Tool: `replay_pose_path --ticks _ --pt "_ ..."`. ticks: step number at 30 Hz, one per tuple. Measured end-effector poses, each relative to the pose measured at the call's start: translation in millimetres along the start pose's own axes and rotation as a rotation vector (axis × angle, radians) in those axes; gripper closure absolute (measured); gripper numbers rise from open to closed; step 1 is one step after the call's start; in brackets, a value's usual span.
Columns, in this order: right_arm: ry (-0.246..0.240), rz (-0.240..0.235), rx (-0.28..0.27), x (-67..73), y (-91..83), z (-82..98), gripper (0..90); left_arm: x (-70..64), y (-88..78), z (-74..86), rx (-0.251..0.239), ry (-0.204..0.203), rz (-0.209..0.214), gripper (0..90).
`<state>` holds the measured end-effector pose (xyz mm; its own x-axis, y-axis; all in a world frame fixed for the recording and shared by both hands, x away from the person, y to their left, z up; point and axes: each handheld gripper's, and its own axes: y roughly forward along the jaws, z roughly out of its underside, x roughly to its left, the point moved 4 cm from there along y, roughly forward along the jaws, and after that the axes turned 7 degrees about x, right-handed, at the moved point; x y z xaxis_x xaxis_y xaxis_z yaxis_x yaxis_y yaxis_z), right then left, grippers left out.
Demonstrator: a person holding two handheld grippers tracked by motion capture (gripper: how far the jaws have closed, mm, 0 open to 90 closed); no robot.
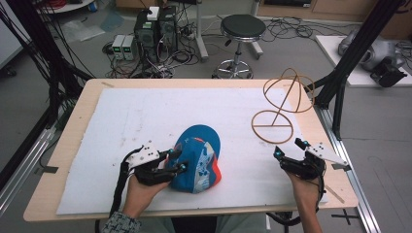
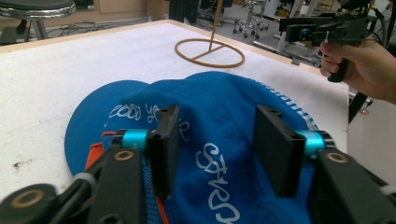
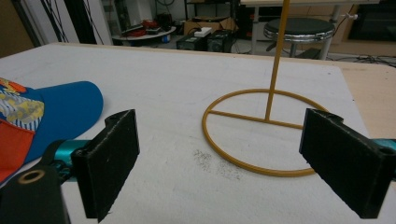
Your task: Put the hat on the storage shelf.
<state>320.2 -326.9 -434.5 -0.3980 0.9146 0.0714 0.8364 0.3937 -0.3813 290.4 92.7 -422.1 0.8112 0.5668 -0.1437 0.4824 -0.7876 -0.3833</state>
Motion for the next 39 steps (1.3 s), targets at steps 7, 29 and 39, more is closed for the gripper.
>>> replay_pose_path --ticks 7,29,39 --pt "0.001 0.000 0.000 0.1 -0.2 -0.1 11.2 -0.6 1.4 0.9 0.015 0.006 0.044 75.4" --pt "0.033 -0.006 -0.009 -2.9 -0.5 -0.1 11.2 -10.1 -1.0 -59.0 -0.138 -0.015 0.134 88.1" --pt "0.043 -0.008 -0.011 -4.8 -1.2 0.4 11.2 -10.8 -1.9 -100.9 -0.183 0.042 0.145 88.0"
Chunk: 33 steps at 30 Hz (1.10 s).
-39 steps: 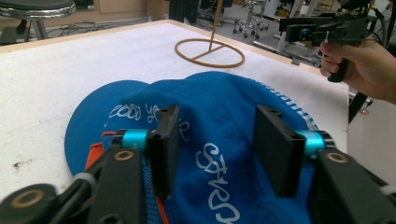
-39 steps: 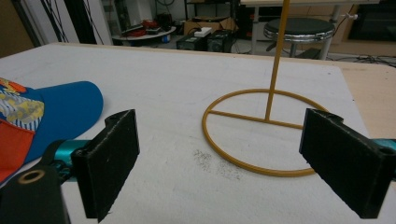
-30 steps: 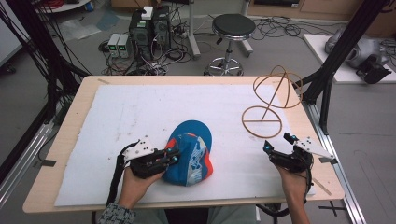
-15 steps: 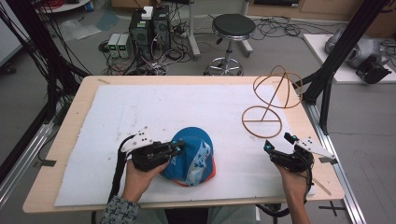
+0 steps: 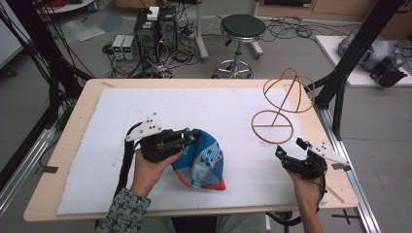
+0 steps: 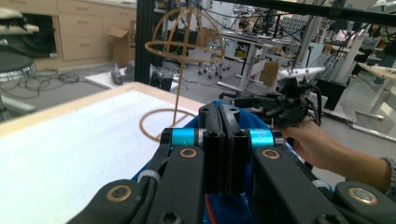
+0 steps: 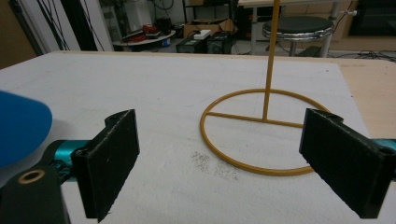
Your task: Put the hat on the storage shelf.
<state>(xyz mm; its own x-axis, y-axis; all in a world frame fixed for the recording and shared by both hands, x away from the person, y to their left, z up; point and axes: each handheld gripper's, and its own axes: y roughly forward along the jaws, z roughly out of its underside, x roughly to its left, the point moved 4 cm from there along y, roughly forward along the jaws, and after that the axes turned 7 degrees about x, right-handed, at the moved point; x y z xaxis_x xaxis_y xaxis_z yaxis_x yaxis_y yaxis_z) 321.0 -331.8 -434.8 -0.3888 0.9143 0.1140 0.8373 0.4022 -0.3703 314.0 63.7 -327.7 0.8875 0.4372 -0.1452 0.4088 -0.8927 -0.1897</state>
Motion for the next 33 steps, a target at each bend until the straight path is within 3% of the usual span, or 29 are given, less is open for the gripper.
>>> replay_pose_path --ticks 17,33 --pt "0.032 -0.012 -0.017 -5.8 -3.3 0.7 11.2 11.3 13.8 -79.8 -0.085 0.112 0.022 88.0" --pt "0.034 -0.017 -0.019 -6.3 -2.2 0.6 11.2 16.1 38.1 -143.3 -0.143 0.179 0.075 88.0"
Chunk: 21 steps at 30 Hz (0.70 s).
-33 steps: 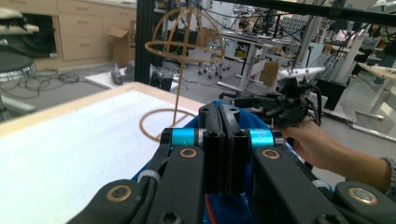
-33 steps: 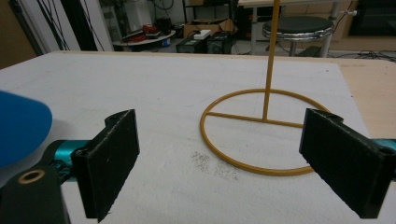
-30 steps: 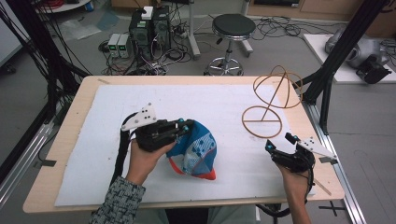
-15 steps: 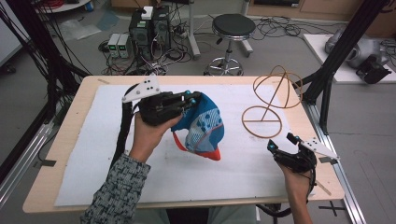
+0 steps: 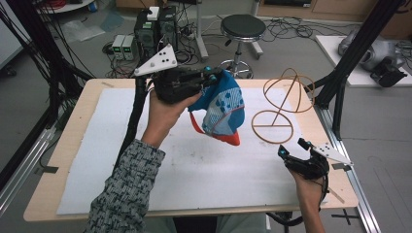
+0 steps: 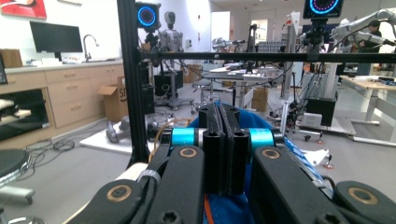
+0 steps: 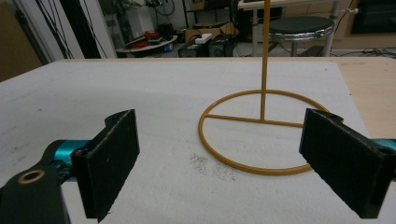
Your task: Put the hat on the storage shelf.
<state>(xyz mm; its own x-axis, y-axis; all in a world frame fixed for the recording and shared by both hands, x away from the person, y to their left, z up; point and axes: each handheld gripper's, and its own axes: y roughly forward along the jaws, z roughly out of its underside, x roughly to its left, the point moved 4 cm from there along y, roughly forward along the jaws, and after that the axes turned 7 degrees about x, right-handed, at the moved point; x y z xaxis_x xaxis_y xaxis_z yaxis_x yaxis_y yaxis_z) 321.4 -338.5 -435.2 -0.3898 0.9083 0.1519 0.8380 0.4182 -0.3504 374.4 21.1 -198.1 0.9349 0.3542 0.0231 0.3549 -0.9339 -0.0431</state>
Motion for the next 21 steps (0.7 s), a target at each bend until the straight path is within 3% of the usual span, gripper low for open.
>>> replay_pose_path --ticks 7,14,21 --pt "0.000 0.001 0.001 -0.4 0.4 0.5 11.2 7.3 16.1 -21.2 -0.026 0.017 0.028 88.0" --pt "0.003 -0.001 0.000 -1.7 -0.9 1.0 11.2 15.3 32.3 -38.5 -0.067 -0.005 0.069 88.1" --pt "0.000 -0.004 0.005 -1.2 -0.4 1.5 11.2 17.0 51.2 -53.6 -0.079 0.021 0.084 88.1"
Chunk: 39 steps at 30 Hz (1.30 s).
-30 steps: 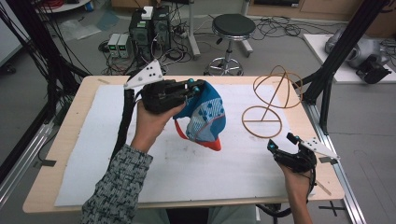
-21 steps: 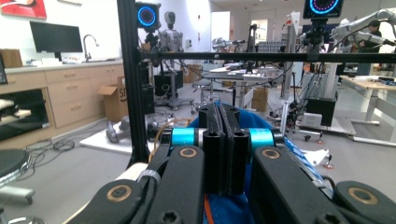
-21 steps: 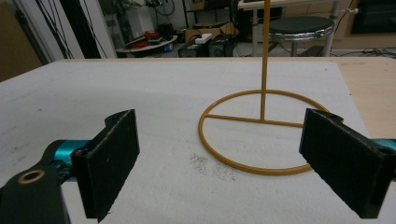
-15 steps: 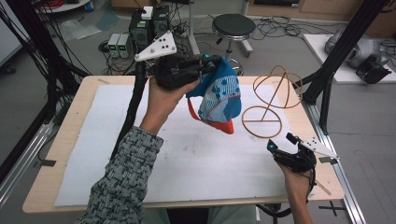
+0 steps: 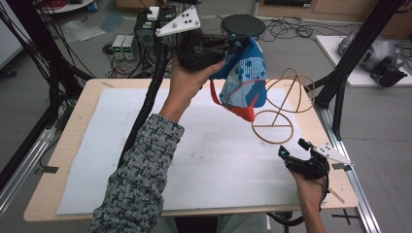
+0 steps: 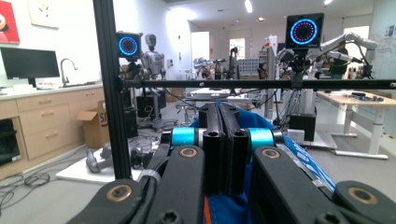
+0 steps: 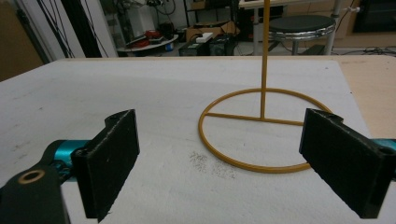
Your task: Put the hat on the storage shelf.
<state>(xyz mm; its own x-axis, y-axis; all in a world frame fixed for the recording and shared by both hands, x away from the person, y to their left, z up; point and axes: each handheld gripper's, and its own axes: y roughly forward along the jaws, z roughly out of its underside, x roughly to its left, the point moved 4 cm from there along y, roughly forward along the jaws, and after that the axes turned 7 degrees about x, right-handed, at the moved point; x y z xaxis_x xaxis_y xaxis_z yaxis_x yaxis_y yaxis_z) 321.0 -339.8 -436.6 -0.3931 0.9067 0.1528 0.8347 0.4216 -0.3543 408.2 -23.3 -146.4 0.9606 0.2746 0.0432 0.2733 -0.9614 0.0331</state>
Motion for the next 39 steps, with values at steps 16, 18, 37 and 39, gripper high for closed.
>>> replay_pose_path --ticks 16,18,37,39 --pt "-0.031 0.010 0.013 3.7 -10.0 5.5 11.2 7.5 53.6 -5.5 -0.044 -0.023 0.075 88.0" --pt "-0.028 0.011 0.013 3.8 -11.5 6.4 11.2 7.5 60.2 -6.5 -0.047 -0.027 0.082 88.0" --pt "-0.042 0.027 0.028 3.5 -24.1 14.1 11.2 14.9 110.2 -2.4 -0.064 -0.053 0.132 88.0" --pt "-0.040 0.029 0.030 2.5 -25.3 14.7 11.3 18.1 114.8 2.1 -0.050 -0.054 0.124 88.0"
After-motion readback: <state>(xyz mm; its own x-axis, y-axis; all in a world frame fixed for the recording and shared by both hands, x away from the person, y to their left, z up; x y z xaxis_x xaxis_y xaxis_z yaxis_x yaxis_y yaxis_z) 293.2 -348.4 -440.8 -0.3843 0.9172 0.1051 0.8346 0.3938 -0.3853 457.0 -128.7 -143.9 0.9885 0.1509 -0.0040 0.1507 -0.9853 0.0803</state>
